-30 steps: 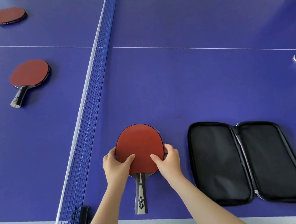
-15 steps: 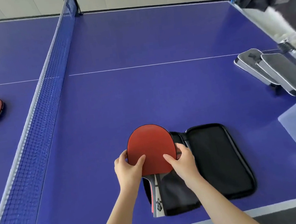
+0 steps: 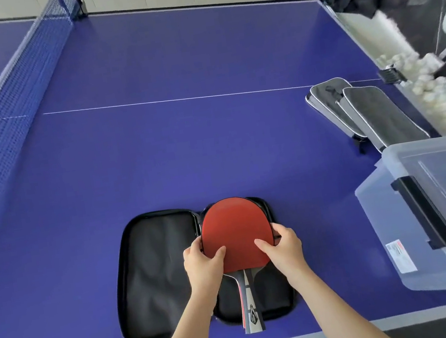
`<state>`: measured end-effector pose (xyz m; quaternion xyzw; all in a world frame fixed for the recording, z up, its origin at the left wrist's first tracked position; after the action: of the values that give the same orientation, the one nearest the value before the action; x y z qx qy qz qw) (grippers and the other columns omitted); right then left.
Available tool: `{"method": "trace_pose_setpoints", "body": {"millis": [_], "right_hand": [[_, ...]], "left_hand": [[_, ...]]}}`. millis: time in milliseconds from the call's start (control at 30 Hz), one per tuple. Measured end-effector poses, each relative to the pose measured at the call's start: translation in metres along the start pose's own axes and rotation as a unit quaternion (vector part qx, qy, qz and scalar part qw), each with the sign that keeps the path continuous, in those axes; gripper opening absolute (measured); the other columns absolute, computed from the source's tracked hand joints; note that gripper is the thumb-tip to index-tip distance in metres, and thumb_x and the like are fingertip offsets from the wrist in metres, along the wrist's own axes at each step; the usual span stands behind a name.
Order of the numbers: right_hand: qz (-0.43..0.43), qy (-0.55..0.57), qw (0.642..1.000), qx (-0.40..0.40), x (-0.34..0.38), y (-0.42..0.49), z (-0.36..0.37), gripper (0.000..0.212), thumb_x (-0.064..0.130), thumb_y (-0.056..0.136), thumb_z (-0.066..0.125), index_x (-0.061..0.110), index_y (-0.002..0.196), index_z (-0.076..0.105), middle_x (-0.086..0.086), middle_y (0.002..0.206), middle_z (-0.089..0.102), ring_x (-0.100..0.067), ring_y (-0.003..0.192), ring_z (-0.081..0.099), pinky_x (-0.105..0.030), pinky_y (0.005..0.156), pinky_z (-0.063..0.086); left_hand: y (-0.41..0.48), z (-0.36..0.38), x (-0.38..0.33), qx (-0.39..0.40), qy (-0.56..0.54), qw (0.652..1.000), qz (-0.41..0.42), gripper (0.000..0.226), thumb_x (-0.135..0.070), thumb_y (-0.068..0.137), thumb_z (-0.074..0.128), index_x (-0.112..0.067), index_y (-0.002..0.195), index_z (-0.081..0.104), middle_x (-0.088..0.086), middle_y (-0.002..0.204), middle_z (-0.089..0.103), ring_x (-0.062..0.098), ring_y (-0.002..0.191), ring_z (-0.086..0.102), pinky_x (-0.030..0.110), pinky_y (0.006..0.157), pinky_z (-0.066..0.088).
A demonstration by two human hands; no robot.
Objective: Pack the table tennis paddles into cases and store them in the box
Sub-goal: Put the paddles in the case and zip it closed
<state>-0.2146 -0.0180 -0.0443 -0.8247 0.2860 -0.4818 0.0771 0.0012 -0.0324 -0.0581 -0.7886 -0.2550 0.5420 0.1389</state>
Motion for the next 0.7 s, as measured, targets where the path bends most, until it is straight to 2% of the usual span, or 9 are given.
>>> {"method": "trace_pose_setpoints", "body": {"millis": [200,433,567,700], "right_hand": [[0.003,-0.019,1.000,0.012,-0.011,0.015,-0.002,0.048,0.029,0.080,0.073,0.017,0.125,0.057,-0.002,0.112,0.051,-0.017,0.098,0.053,-0.034,0.087,0.052],[0.006,-0.050,0.999,0.021,-0.014,0.024,0.004,0.039,0.030,0.082,0.071,0.016,0.118,0.061,-0.005,0.112,0.057,-0.020,0.099,0.056,-0.038,0.088,0.053],[0.006,-0.063,0.998,0.029,-0.012,0.029,0.006,0.037,0.027,0.083,0.070,0.015,0.118,0.063,-0.007,0.113,0.061,-0.023,0.105,0.058,-0.042,0.091,0.053],[0.005,-0.086,0.996,0.027,-0.010,0.030,0.007,0.037,0.028,0.085,0.068,0.013,0.118,0.061,-0.008,0.115,0.059,-0.024,0.106,0.057,-0.042,0.092,0.052]], "left_hand": [[0.005,0.015,0.003,0.001,0.033,0.999,-0.017,0.060,-0.022,0.084,0.070,-0.013,0.138,0.046,0.008,0.133,0.043,0.026,0.119,0.050,0.039,0.100,0.044],[0.014,0.019,0.001,0.003,0.077,0.997,-0.014,0.060,-0.024,0.085,0.070,-0.012,0.138,0.046,0.007,0.129,0.044,0.025,0.115,0.052,0.031,0.091,0.043],[0.017,0.021,0.000,0.004,0.103,0.995,-0.008,0.060,-0.026,0.085,0.070,-0.011,0.138,0.046,0.007,0.124,0.045,0.025,0.112,0.053,0.034,0.093,0.045],[0.016,0.022,-0.002,-0.003,0.112,0.994,-0.002,0.059,-0.026,0.085,0.070,-0.010,0.137,0.046,0.007,0.123,0.044,0.026,0.112,0.052,0.032,0.091,0.043]]}}
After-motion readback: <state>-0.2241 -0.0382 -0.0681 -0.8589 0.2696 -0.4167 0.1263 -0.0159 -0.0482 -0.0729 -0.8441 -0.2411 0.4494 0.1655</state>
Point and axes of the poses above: each hand's wrist, its own y-axis towards the middle knuckle, its own z-axis out of the palm, x = y × z, the point moved 8 cm from there along y, towards the middle knuckle
